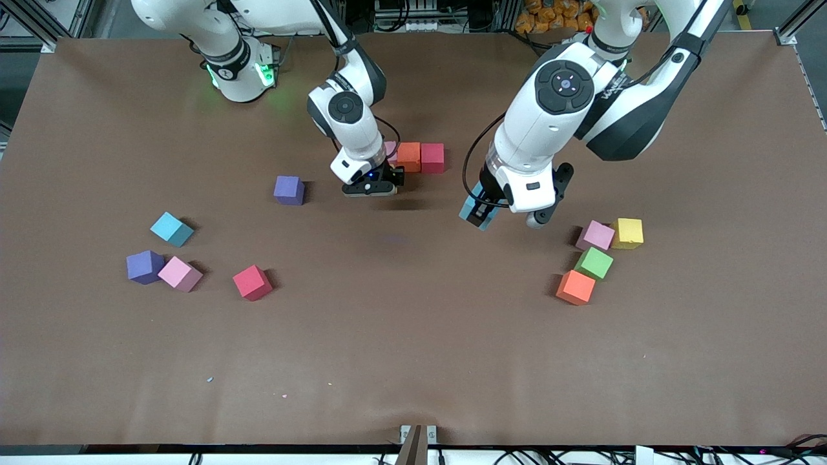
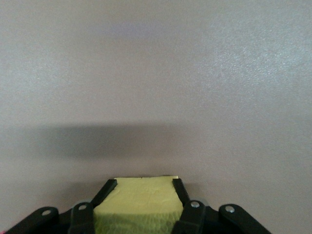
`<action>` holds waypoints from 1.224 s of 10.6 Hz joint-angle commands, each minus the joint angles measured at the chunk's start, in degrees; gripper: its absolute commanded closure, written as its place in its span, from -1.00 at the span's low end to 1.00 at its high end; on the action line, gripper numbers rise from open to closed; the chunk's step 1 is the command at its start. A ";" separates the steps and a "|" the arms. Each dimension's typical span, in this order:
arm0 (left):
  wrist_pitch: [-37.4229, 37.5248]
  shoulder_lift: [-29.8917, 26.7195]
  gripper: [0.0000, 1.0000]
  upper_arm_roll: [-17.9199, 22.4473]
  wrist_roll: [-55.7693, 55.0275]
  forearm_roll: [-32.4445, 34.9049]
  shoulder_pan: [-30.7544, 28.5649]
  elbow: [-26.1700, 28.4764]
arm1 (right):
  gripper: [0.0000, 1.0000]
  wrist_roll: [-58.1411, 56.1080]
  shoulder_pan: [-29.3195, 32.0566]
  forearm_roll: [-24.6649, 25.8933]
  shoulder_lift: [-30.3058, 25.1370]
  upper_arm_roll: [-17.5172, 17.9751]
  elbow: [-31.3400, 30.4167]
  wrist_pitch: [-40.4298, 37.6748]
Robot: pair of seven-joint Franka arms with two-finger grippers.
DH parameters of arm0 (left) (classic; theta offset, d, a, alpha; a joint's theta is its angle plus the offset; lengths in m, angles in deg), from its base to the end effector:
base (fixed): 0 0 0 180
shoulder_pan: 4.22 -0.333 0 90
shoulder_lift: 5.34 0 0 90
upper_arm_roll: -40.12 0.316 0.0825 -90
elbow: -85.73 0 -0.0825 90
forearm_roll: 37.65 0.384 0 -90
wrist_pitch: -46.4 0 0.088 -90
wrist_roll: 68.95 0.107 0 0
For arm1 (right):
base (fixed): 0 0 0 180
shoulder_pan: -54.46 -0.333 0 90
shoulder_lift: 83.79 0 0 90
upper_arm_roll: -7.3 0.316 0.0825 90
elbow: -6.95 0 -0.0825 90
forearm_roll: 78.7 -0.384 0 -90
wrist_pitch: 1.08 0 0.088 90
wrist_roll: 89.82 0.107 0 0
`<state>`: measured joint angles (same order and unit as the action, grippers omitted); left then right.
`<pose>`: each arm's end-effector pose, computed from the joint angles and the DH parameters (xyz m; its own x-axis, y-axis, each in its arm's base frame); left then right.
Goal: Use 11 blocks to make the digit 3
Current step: 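Lower the yellow cube below the pink cube and open the right gripper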
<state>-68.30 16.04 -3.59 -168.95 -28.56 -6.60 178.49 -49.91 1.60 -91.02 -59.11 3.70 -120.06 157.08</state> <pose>0.5352 -0.3800 0.4674 0.5287 0.8400 -0.1223 0.8487 -0.5202 0.0955 0.3729 0.4185 0.1906 0.9990 -0.0269 0.0346 -0.0222 -0.9916 -0.1276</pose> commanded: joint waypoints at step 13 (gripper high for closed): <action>0.00 -1.17 1.00 0.03 1.56 -1.53 -0.16 0.75 | -1.00 0.44 2.32 0.02 -1.11 -0.26 1.16 0.22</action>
<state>-68.30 16.04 -3.64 -168.93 -28.56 -6.59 178.53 -49.71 2.22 -91.01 -58.95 3.13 -119.51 157.81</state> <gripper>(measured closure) 0.441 0.000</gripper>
